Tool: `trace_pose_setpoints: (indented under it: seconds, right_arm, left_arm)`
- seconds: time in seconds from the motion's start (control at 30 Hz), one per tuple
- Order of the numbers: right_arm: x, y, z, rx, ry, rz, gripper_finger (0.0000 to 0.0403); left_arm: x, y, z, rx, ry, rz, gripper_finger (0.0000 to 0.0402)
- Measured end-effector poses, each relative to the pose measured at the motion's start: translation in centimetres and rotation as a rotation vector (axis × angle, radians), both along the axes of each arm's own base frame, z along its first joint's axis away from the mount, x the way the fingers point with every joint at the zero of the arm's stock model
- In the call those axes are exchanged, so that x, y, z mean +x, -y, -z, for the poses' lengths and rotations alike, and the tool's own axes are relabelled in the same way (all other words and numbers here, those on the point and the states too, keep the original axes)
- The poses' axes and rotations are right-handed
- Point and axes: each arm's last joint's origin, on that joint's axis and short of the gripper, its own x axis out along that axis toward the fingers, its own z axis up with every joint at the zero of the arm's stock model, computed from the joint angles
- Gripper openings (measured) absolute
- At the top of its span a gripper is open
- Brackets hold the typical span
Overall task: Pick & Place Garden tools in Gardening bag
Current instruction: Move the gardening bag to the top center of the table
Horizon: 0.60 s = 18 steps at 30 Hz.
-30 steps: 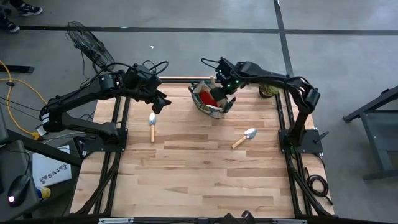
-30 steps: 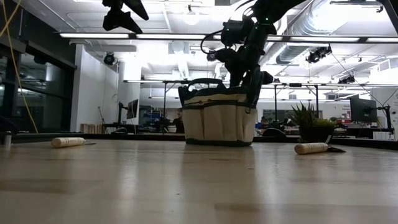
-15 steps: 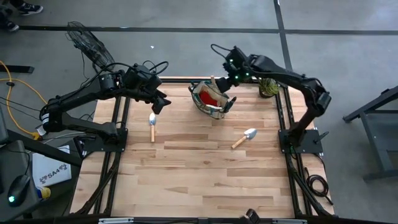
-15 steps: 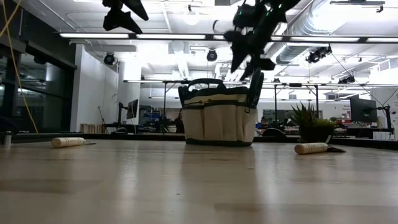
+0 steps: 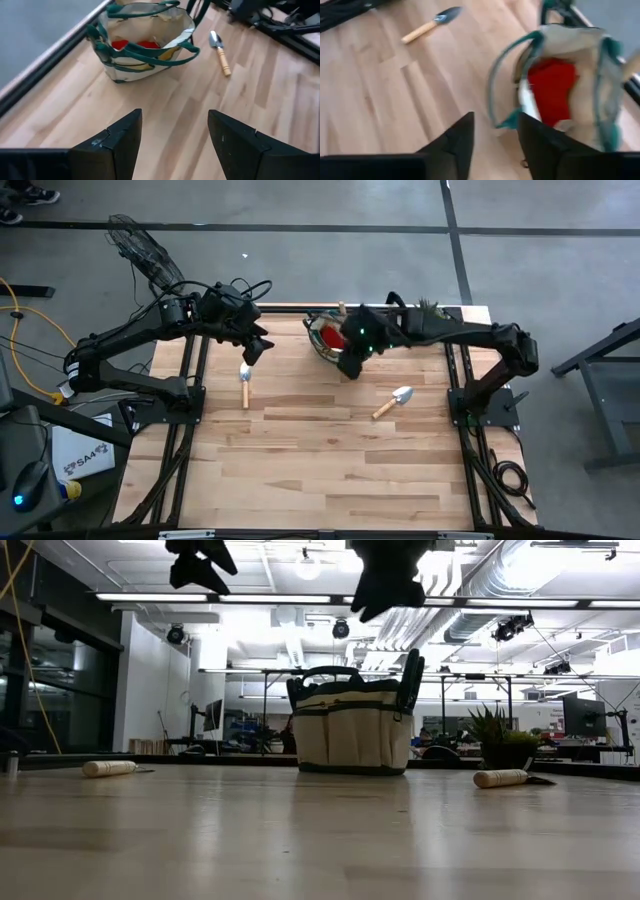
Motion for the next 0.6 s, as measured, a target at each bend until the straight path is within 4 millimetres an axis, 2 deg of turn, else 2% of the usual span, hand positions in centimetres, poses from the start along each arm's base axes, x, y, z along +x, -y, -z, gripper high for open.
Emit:
trace_pose_setpoints:
  seconds: [0.23,0.47,0.6]
  right_arm:
    - [0.8,-3.9,2.8,0.021,-0.011,-0.03,0.0014]
    - [2.0,-6.3,5.9,0.021,0.102,-0.027,0.0002]
    - [2.7,-6.7,7.8,-0.08,0.058,-0.095,0.0002]
  left_arm:
    - [0.0,-0.1,0.0,0.081,-0.028,0.008,0.0222]
    - [0.1,-0.2,0.7,0.113,-0.053,0.043,0.0222]
    - [0.3,-0.2,1.8,0.107,-0.08,0.066,0.0222]
